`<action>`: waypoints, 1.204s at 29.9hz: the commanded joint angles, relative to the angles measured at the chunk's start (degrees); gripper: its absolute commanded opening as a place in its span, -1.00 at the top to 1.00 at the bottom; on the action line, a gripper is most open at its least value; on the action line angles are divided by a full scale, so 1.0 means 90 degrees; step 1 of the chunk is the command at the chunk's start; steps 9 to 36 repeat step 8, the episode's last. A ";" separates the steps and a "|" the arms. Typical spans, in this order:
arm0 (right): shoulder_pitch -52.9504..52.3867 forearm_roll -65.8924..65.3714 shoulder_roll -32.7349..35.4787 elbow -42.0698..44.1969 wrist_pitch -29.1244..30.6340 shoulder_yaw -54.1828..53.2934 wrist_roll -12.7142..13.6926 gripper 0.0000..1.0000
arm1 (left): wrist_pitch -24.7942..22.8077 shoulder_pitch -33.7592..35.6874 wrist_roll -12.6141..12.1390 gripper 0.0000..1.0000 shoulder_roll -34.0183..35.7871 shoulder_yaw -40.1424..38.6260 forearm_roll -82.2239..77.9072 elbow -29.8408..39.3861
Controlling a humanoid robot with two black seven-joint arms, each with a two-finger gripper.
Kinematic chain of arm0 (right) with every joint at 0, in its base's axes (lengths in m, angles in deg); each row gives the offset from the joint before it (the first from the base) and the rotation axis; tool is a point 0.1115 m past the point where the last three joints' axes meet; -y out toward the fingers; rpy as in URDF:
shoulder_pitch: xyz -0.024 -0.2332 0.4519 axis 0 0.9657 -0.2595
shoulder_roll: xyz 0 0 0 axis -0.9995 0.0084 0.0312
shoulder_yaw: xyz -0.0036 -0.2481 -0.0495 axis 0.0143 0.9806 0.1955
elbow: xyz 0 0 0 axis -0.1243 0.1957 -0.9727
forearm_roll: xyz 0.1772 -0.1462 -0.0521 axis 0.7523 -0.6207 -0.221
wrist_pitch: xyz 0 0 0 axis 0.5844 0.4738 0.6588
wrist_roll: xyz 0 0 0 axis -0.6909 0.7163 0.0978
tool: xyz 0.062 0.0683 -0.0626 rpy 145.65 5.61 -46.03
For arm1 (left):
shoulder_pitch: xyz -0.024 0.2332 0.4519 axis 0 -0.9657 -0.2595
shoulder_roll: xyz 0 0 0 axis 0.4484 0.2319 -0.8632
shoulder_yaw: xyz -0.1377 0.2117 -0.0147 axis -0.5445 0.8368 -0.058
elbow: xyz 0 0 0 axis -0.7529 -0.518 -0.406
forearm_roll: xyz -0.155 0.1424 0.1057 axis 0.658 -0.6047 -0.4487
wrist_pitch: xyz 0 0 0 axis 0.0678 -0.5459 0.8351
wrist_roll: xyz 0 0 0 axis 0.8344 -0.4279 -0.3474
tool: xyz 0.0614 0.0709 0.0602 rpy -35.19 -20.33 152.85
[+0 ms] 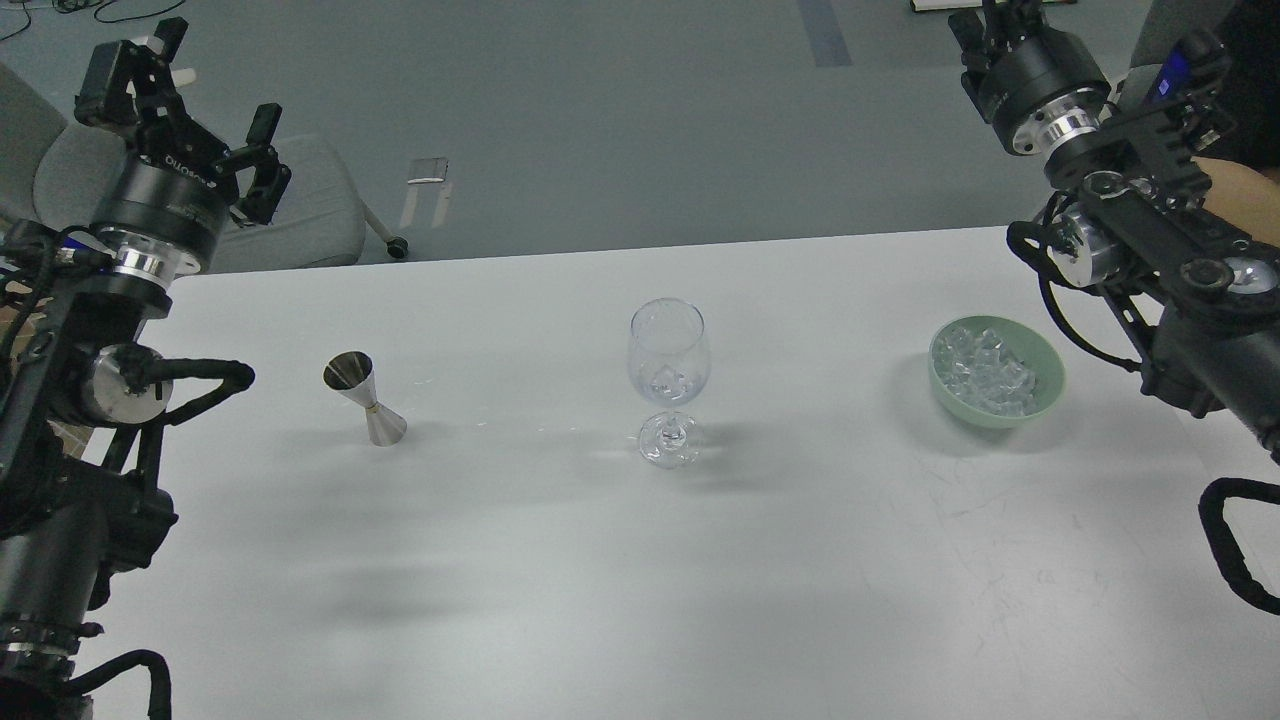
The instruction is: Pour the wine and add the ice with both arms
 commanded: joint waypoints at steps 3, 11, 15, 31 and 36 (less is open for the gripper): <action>0.0126 0.1118 -0.0123 0.0047 0.0044 -0.0229 -0.0047 -1.00 | -0.0044 0.0020 0.0029 -0.96 -0.0016 -0.0003 0.0115 -0.0011; 0.0116 0.1138 -0.0152 -0.0021 0.0073 -0.0229 -0.0047 -1.00 | -0.0054 0.0069 0.0010 -0.96 -0.0026 0.0016 0.0543 -0.0108; 0.0116 0.1138 -0.0152 -0.0021 0.0073 -0.0229 -0.0047 -1.00 | -0.0054 0.0069 0.0010 -0.96 -0.0026 0.0016 0.0543 -0.0108; 0.0116 0.1138 -0.0152 -0.0021 0.0073 -0.0229 -0.0047 -1.00 | -0.0054 0.0069 0.0010 -0.96 -0.0026 0.0016 0.0543 -0.0108; 0.0116 0.1138 -0.0152 -0.0021 0.0073 -0.0229 -0.0047 -1.00 | -0.0054 0.0069 0.0010 -0.96 -0.0026 0.0016 0.0543 -0.0108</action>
